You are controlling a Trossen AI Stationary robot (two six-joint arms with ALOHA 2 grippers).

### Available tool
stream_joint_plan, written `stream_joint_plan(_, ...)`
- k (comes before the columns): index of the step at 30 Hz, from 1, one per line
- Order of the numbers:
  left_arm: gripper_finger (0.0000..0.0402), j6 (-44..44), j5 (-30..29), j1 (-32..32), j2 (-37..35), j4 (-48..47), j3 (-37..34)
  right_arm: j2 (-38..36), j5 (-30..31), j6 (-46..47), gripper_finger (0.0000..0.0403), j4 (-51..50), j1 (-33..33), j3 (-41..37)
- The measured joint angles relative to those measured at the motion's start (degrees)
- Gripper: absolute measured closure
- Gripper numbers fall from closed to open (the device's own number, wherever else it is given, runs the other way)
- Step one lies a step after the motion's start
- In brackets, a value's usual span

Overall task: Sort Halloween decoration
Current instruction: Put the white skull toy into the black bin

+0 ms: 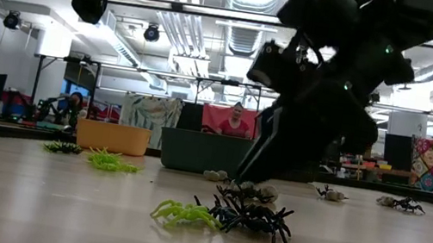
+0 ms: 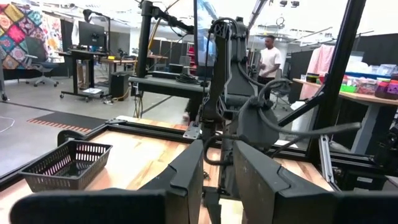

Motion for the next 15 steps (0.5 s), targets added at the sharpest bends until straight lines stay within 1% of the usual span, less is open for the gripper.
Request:
stream_joint_plan(10, 0.0329, -0.01, 0.00, 0.01, 0.01, -0.03, 0.00, 1.54, 0.02, -0.31, 0.0256, 0.40, -0.02, 0.02)
stream_joint_plan(15, 0.0329, -0.01, -0.01, -0.01, 0.02, -0.05, 0.00, 1.54, -0.35, -0.31, 0.0283, 0.32, -0.46, 0.04)
